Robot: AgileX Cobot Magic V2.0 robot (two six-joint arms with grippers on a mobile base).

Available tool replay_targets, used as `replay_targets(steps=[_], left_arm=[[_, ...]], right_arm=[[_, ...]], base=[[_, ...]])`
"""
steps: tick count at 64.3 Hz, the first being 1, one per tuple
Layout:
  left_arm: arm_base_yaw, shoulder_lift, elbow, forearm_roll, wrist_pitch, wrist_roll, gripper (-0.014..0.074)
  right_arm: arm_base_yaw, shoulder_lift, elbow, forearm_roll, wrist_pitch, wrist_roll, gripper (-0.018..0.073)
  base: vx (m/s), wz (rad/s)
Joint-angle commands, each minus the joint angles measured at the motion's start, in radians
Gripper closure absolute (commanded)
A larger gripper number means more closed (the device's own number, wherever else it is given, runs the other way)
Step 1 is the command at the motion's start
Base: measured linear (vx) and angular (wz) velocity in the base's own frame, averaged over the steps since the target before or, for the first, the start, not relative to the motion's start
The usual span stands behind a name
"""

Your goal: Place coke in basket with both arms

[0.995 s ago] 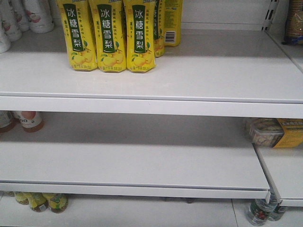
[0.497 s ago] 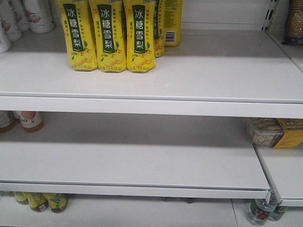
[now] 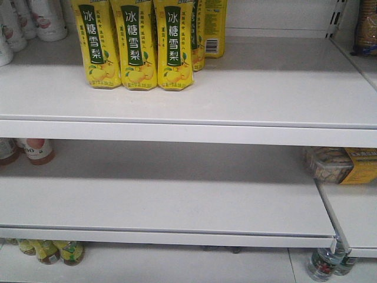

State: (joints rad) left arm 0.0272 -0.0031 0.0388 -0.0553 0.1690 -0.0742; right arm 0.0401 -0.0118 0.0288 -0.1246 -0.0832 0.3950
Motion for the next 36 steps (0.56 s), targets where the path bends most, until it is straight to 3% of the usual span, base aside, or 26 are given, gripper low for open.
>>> replay_targets(steps=[1,36], left_arm=[[0.001,-0.024,0.003,0.055,-0.15,0.047,0.0601],[0.001,-0.024,0.003,0.055,-0.15,0.047,0.0601]], right_arm=[[-0.007,-0.012,0.019,-0.009,-0.073,-0.011,0.0564],[-0.007,-0.012,0.018,-0.009,-0.073,-0.011,0.0564]], base=[[0.0,0.0],[0.0,0.0]])
